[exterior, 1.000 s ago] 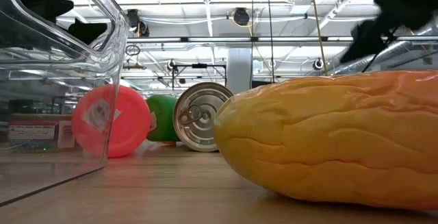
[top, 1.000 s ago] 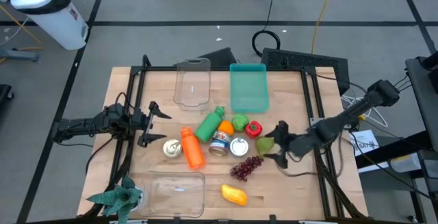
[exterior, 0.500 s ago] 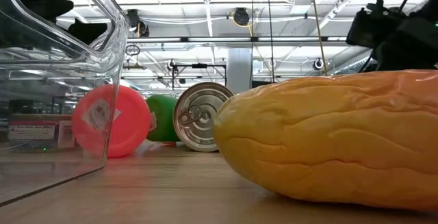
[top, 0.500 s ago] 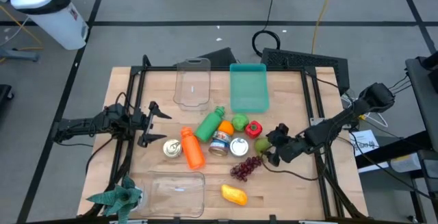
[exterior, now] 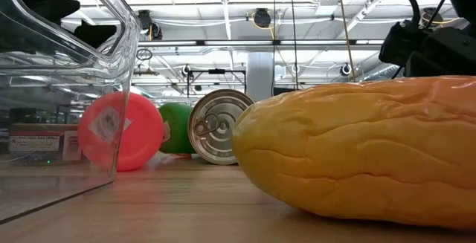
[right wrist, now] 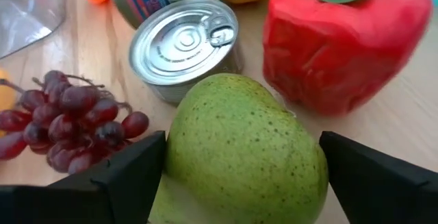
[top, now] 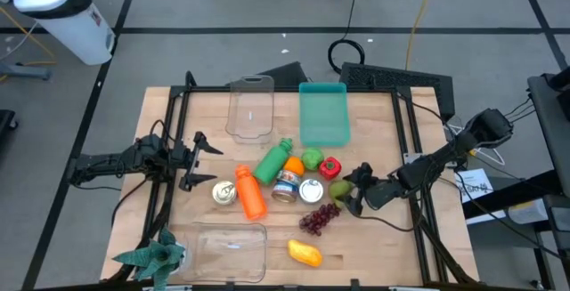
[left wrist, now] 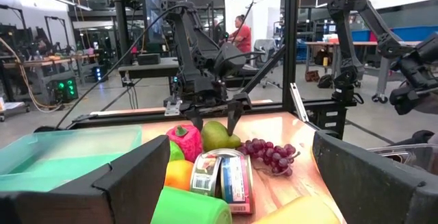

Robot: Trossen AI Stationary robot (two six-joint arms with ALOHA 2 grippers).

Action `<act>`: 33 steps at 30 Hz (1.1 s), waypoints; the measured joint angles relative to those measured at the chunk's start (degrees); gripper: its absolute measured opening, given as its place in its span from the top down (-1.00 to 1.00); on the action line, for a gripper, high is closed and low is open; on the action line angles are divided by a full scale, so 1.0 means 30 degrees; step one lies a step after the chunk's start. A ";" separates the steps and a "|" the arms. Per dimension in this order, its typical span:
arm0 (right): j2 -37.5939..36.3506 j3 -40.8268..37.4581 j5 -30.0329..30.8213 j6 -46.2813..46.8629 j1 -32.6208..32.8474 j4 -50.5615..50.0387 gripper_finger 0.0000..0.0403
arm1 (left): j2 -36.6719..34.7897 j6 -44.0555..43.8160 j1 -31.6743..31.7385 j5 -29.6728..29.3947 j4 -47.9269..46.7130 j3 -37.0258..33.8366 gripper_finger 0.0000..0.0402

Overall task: Pick & Place Food Item
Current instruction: Put the green pear into the top transparent bin

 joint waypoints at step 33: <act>-0.5042 -0.0137 -0.0374 -0.6277 0.0863 0.3072 -0.61 | 0.0001 -0.0001 -0.0001 0.0007 -0.0007 0.0000 -0.82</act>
